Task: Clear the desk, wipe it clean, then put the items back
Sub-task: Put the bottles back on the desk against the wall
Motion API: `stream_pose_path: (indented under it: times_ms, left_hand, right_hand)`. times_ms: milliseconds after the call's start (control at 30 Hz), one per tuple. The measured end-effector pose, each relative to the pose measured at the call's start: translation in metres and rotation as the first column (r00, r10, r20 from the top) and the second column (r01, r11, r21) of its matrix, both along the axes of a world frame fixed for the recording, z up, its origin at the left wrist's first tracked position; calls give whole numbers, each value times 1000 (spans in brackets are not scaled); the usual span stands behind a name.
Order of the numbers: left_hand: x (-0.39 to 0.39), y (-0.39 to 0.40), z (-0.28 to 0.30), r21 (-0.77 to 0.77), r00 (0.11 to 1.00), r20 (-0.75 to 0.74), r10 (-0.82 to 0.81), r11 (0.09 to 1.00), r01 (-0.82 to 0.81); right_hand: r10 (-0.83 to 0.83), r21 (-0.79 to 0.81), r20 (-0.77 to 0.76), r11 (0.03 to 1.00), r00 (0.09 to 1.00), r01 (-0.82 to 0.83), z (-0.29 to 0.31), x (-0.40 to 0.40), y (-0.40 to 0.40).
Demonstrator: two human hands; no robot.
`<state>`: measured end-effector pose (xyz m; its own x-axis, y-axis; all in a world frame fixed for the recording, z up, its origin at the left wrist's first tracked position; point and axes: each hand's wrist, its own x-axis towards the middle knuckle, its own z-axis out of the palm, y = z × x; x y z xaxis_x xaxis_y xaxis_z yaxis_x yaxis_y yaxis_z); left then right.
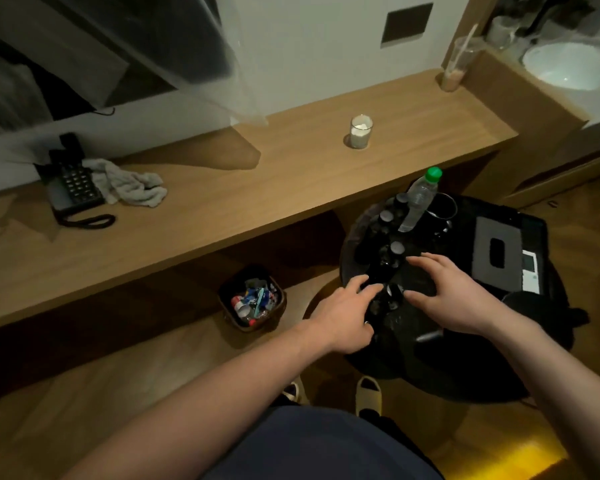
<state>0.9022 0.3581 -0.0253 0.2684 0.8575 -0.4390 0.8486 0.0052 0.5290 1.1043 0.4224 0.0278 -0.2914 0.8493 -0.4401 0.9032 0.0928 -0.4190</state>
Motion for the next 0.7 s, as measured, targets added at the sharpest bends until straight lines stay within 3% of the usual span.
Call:
stream_pose_path:
  times_ms: [200,433,567,700]
  left_hand:
    - [68,24,-13,-3,994,-13,113,994,-113]
    - [92,23,-32,96,954,-29,297,951,-293]
    - [96,19,-37,183,908,-39,417,896,-404]
    - [98,12,-40,165,840,23,542,827,-537]
  right_hand:
    - [212,-25,54,977,976,-211,-24,20,68]
    - [477,-43,125,879,870,-475,-57,12,111]
    - [502,10,128,862,855,-508,-72,6,123]
    - [528,102,167,831,833,-547,-80,3,124]
